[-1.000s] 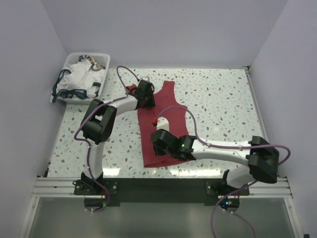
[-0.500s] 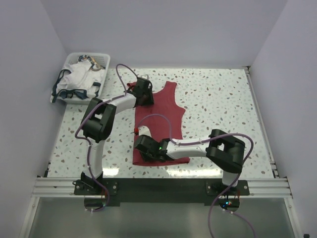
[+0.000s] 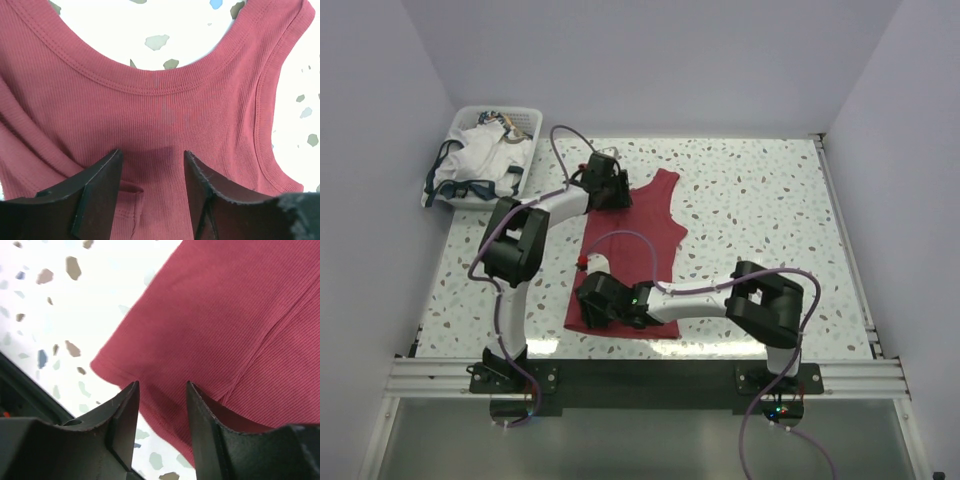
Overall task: Fold and stack the tank tops
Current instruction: Fold the tank top
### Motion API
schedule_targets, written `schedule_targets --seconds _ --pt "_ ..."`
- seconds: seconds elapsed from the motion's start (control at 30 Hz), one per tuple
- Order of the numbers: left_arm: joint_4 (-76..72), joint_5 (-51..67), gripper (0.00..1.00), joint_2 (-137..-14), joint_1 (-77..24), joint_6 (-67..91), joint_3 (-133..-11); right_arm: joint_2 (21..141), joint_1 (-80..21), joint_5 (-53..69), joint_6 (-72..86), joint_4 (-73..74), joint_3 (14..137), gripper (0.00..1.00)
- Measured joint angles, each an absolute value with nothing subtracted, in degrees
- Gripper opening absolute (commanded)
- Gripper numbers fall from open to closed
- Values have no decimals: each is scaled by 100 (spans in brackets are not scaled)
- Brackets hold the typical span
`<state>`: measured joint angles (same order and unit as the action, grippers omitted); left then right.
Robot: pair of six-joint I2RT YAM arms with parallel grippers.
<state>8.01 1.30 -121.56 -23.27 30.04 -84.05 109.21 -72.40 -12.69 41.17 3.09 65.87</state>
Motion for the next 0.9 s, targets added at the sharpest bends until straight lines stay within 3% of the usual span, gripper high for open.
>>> schedule_targets --seconds 0.2,0.4,0.63,0.9 --pt "742 161 76 -11751 -2270 2891 -8396 10248 -7081 -1247 4091 307 6510 51" --pt "401 303 77 -11037 -2213 2893 -8407 9196 -6713 -1337 4034 429 6403 50" --pt "40 148 69 -10047 -2233 3157 -7644 8178 -4901 -1177 3907 803 5804 47" --pt "123 -320 59 -8672 -3378 3457 -5684 8630 -2458 -314 3562 937 5627 39"
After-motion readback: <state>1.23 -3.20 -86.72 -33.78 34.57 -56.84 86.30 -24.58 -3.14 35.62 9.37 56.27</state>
